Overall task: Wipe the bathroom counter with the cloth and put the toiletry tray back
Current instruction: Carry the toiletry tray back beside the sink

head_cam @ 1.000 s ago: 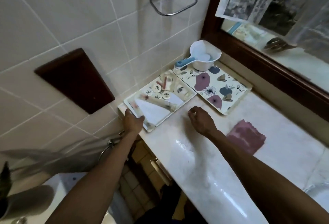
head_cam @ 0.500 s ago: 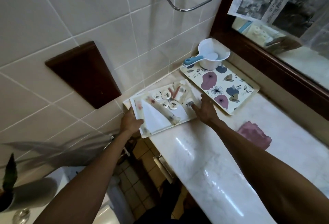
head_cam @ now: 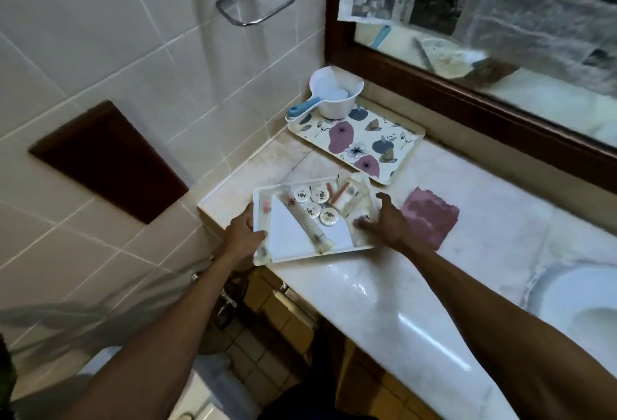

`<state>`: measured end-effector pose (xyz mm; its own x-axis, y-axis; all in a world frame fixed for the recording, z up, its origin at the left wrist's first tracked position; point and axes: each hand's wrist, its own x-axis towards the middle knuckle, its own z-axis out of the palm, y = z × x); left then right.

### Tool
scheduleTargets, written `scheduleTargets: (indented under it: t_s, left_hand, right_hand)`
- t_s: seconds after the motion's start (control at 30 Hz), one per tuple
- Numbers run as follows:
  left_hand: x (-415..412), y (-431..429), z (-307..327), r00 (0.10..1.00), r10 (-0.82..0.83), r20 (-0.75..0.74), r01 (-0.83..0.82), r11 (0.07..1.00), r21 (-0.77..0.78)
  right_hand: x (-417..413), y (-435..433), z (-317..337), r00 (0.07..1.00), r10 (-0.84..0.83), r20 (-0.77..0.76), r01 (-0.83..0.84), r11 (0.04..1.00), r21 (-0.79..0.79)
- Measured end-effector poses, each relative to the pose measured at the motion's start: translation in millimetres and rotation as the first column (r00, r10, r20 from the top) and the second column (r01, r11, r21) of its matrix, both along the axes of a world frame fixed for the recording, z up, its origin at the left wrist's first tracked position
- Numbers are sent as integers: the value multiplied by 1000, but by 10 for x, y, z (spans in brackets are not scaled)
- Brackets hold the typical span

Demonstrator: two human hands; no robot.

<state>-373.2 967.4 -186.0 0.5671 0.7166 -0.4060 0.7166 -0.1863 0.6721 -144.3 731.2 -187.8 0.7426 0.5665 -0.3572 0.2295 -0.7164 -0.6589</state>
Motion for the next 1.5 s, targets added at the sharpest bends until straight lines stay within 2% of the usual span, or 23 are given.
scheduleTargets:
  t_s: [0.2,0.6,0.83,1.03,1.27,1.37,1.5]
  left_hand:
    - [362,-635,234,985,-167,49,164,984,67]
    - [648,-2496,554,868,-452,204,445,892,80]
    - [928,-3896,686,723,-641,257,654,755,43]
    - [1251,-5124,889,567,-774,282,788,609,91]
    - [1530,-6257,905,365,-880,303,892,424,156]
    - [1734,-6669,840,297,-916,269,919,351,180]
    - [2086,-7269,831,244,-935,257,929,301,215]
  right_hand:
    - [-76,-1024,134,990,-137,36,131,980,149]
    - [-746,-3394,341,870,-484,96,451,858,247]
    - [-1253,-4968,612,735,-663,143,618,742,259]
    - [-1636,-6125,723,547,-818,177,777,575,256]
    - [-1991,-7023,570,369,-913,173,882,403,245]
    - [-1986,-7361,484,299,-940,165,916,331,227]
    - [-1784,-7825,448,231,-958,168,944,262,202]
